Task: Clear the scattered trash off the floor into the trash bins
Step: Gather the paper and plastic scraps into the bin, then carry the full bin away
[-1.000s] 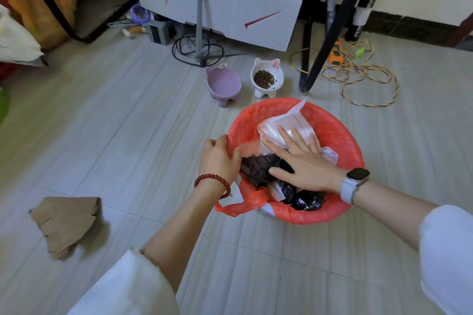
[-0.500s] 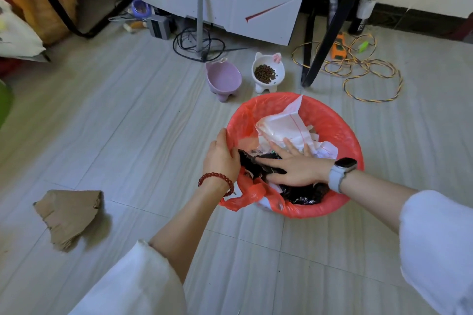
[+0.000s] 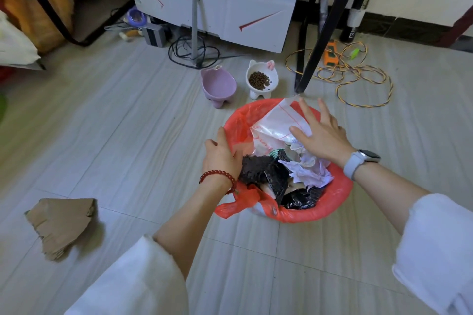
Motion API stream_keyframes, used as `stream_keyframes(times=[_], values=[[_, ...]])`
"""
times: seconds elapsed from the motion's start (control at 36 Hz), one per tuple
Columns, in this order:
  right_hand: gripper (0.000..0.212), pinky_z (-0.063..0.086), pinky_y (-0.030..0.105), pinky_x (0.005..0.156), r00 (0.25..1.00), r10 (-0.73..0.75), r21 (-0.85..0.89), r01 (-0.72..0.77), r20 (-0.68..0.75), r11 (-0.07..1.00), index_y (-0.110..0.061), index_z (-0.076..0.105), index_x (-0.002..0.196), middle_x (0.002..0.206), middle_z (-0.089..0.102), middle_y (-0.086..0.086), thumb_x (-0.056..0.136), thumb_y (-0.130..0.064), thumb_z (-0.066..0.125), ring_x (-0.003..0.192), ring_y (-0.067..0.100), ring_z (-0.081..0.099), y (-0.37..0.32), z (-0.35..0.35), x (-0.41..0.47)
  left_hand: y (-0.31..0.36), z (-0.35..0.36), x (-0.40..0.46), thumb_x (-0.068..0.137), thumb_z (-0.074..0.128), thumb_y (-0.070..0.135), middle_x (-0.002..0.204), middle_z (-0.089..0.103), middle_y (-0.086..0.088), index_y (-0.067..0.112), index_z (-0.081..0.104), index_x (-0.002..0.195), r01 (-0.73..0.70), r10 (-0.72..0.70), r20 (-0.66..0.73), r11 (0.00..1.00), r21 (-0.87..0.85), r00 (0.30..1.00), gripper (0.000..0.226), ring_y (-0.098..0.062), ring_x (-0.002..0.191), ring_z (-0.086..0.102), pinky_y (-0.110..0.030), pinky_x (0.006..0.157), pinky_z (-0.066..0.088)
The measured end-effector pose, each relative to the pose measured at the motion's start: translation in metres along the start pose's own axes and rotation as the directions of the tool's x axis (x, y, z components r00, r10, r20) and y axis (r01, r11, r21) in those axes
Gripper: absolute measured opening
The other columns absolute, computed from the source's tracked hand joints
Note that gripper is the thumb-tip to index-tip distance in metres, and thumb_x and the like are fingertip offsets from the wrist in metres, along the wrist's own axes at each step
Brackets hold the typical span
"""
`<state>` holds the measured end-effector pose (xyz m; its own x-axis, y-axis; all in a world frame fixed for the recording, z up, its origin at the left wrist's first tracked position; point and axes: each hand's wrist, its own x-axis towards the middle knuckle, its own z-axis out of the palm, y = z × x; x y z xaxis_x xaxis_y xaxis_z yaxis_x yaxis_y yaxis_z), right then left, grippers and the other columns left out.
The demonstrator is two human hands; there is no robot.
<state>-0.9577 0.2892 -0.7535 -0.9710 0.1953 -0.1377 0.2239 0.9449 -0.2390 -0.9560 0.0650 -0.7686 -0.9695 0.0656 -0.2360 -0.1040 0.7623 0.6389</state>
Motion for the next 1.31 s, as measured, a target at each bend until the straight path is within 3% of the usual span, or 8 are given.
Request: stream_keyframes(times=[0.14, 0.25, 0.44, 0.64, 0.75, 0.89, 1.11, 1.31], values=[[0.065, 0.039, 0.051, 0.092, 0.998, 0.016, -0.079, -0.021, -0.052, 0.997, -0.046, -0.008, 0.143, 0.152, 0.012, 0.011, 0.094, -0.050, 0.034, 0.118, 0.043, 0.040, 0.003, 0.004, 0.014, -0.012, 0.005, -0.002, 0.094, 0.039, 0.015, 0.117, 0.043, -0.018, 0.031, 0.008, 0.146, 0.049, -0.049, -0.033, 0.999, -0.002, 0.998, 0.063, -0.030, 0.075, 0.048, -0.035, 0.066, 0.042], [0.066, 0.046, 0.043, 0.071, 0.995, -0.067, -0.196, 0.050, -0.081, 0.979, -0.039, -0.005, 0.146, 0.121, 0.040, 0.016, 0.096, -0.040, 0.037, 0.092, 0.039, 0.056, -0.001, 0.005, 0.007, -0.019, -0.007, -0.009, 0.093, 0.035, 0.007, 0.118, 0.044, -0.018, 0.033, 0.014, 0.145, 0.067, -0.067, -0.030, 0.998, -0.018, 0.997, 0.062, -0.034, 0.090, 0.051, -0.035, 0.073, 0.037], [0.050, 0.049, 0.042, 0.070, 0.992, -0.114, -0.195, 0.121, 0.048, 0.973, -0.037, 0.018, 0.145, 0.108, 0.042, 0.016, 0.097, -0.038, 0.035, 0.081, 0.037, 0.059, -0.048, 0.002, -0.040, -0.049, -0.054, -0.049, 0.093, 0.027, 0.011, 0.106, 0.041, -0.013, 0.039, 0.017, 0.143, 0.179, -0.179, -0.030, 0.984, 0.017, 0.983, 0.058, -0.031, 0.072, 0.047, -0.040, 0.072, 0.046], [0.052, 0.049, 0.042, 0.071, 0.944, -0.244, -0.118, 0.274, 0.223, 0.954, -0.036, 0.017, 0.146, 0.110, 0.041, 0.014, 0.098, -0.030, 0.035, 0.084, 0.036, 0.057, -0.133, -0.038, -0.099, -0.076, -0.148, -0.130, 0.092, 0.030, 0.005, 0.094, 0.038, -0.011, 0.036, 0.022, 0.142, 0.330, -0.323, -0.093, 0.941, 0.078, 0.942, 0.059, -0.029, 0.069, 0.045, -0.037, 0.061, 0.040], [0.051, 0.047, 0.041, 0.070, 0.905, -0.293, -0.066, 0.328, 0.309, 0.942, -0.036, 0.018, 0.146, 0.108, 0.040, 0.014, 0.099, -0.027, 0.034, 0.080, 0.038, 0.056, -0.180, -0.084, -0.131, -0.069, -0.211, -0.183, 0.091, 0.034, 0.002, 0.106, 0.048, -0.019, 0.035, 0.033, 0.139, 0.387, -0.383, -0.122, 0.922, 0.011, 0.915, 0.058, -0.037, 0.082, 0.055, -0.042, 0.069, 0.044], [0.053, 0.048, 0.042, 0.068, 0.858, -0.365, 0.008, 0.389, 0.361, 0.921, -0.040, 0.019, 0.145, 0.102, 0.040, 0.011, 0.097, -0.023, 0.036, 0.077, 0.039, 0.056, -0.230, -0.160, -0.172, -0.034, -0.290, -0.258, 0.094, 0.036, 0.006, 0.081, 0.039, -0.011, 0.033, 0.032, 0.141, 0.461, -0.460, -0.188, 0.886, -0.041, 0.868, 0.054, -0.027, 0.064, 0.040, -0.035, 0.062, 0.033], [0.052, 0.051, 0.045, 0.072, 0.722, -0.561, 0.127, 0.563, 0.405, 0.817, -0.042, 0.025, 0.143, 0.102, 0.042, 0.011, 0.097, -0.021, 0.038, 0.078, 0.039, 0.056, -0.286, -0.289, -0.225, 0.054, -0.379, -0.384, 0.095, 0.039, 0.010, 0.084, 0.040, -0.011, 0.030, 0.034, 0.141, 0.613, -0.645, -0.308, 0.763, -0.206, 0.699, 0.050, -0.028, 0.071, 0.044, -0.035, 0.068, 0.037], [0.050, 0.050, 0.044, 0.075, 0.516, -0.735, 0.206, 0.738, 0.439, 0.642, -0.043, 0.026, 0.142, 0.102, 0.042, 0.011, 0.096, -0.027, 0.037, 0.082, 0.039, 0.056, -0.309, -0.356, -0.262, 0.131, -0.384, -0.477, 0.094, 0.043, 0.009, 0.086, 0.043, -0.015, 0.023, 0.041, 0.138, 0.678, -0.799, -0.463, 0.585, -0.446, 0.384, 0.046, -0.032, 0.079, 0.049, -0.035, 0.075, 0.038]])
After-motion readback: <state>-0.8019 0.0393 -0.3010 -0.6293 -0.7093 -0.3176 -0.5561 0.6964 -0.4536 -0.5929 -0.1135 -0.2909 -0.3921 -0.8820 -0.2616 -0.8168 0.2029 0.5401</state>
